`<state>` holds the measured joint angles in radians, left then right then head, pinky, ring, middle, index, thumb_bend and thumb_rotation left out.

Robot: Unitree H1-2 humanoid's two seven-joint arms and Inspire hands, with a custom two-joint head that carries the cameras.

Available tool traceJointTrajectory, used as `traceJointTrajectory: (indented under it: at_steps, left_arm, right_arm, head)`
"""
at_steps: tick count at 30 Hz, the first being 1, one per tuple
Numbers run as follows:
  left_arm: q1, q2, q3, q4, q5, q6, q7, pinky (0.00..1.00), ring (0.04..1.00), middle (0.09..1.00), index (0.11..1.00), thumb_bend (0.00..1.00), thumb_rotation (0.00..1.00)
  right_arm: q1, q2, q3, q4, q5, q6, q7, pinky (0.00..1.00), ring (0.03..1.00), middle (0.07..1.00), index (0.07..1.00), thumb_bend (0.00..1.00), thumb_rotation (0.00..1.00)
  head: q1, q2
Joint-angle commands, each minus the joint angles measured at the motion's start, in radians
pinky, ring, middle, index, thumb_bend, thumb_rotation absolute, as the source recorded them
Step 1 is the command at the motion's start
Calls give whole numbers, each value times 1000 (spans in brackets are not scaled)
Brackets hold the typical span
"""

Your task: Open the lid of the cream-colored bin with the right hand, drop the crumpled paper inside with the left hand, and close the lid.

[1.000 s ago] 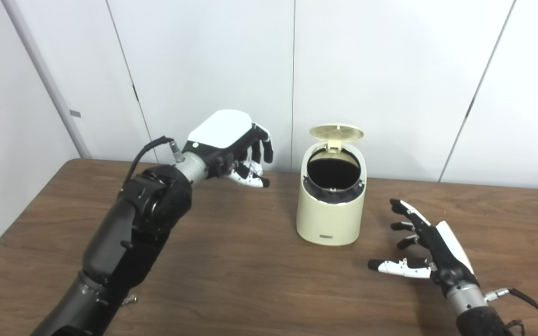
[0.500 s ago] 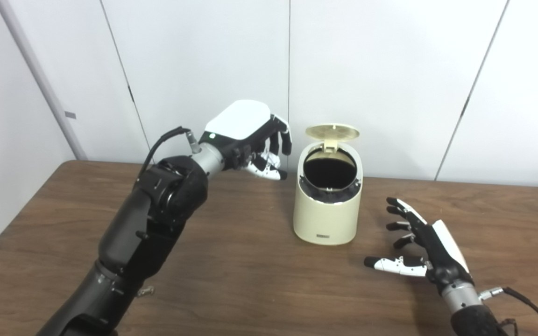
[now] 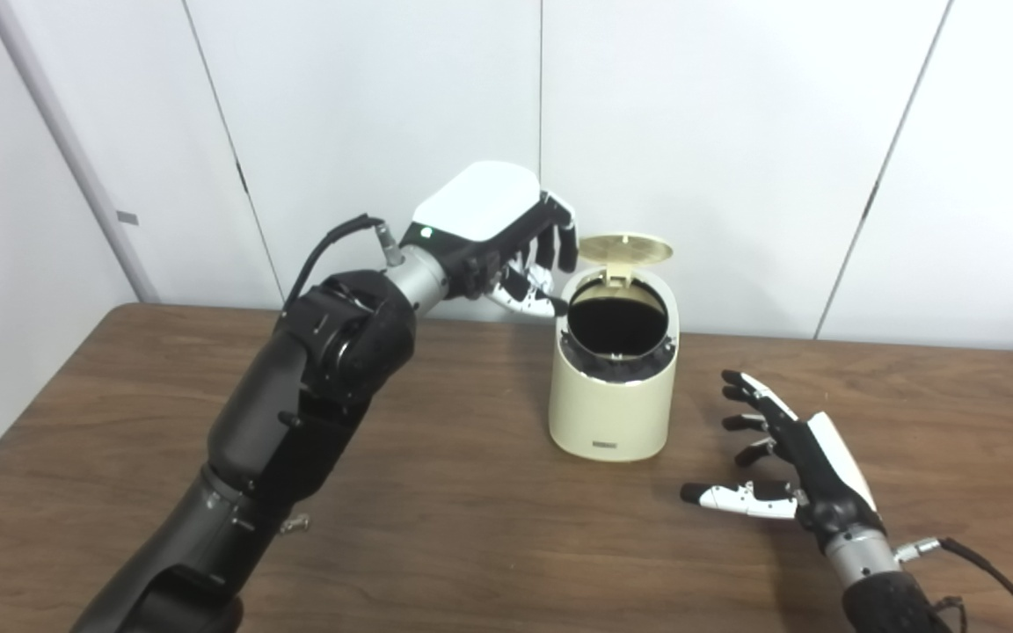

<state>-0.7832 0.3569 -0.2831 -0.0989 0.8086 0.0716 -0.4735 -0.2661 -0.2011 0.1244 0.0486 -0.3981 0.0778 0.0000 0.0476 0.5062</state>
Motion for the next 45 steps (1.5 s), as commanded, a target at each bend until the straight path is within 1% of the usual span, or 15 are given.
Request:
traceJointTrajectory:
  at_steps: [1, 3, 7, 13, 26, 31, 37, 40, 45]
  left_arm:
    - [-60, -5, 5, -10, 11, 7, 27, 327, 373, 482, 524, 499, 0]
    - [-61, -16, 7, -3, 7, 3, 35, 319, 372, 485, 523, 498, 0]
    - [-65, -42, 9, 14, 4, 1, 50, 332, 378, 490, 505, 500, 0]
    - [-75, -72, 2, 40, 8, -8, 66, 341, 380, 492, 501, 501, 0]
    - [-71, -109, -17, 82, 1, -13, 90, 338, 378, 491, 503, 500, 0]
    - [-70, -119, -22, 116, -9, -29, 116, 342, 385, 491, 500, 501, 0]
    - [-67, -132, -30, 157, -22, -44, 148, 352, 390, 498, 498, 501, 0]
    - [-67, -138, -37, 187, -22, -55, 179, 349, 389, 497, 500, 501, 0]
    - [-64, -152, -37, 246, -31, -78, 230, 346, 392, 490, 501, 501, 0]
  right_arm:
    - [-33, 3, 3, -9, -3, -19, -6, 557, 743, 863, 883, 865, 226]
    - [-33, 4, 3, -10, -6, -18, -7, 555, 739, 859, 884, 862, 225]
    - [-34, 3, 1, -12, 2, -16, -3, 577, 762, 868, 889, 859, 233]
    - [-31, 3, -2, -19, 0, -18, -7, 568, 756, 870, 887, 865, 236]
    - [-27, 2, -4, -30, 0, -11, -5, 561, 771, 886, 895, 860, 237]
    - [-27, 3, -2, -36, -6, -6, -6, 562, 765, 881, 894, 865, 246]
    - [-28, 5, -2, -38, -6, -9, -6, 579, 775, 886, 893, 851, 217]
    - [-29, 5, -2, -37, -6, -11, -8, 568, 776, 889, 892, 850, 213]
    - [-25, 7, 0, -48, -13, -2, -7, 550, 766, 891, 894, 856, 243]
  head:
    - [0, 0]
    - [-2, -1]
    - [-7, -1]
    - [-15, 2]
    - [-23, 10]
    - [-27, 13]
    - [-33, 15]
    - [-35, 16]
    - [-39, 17]
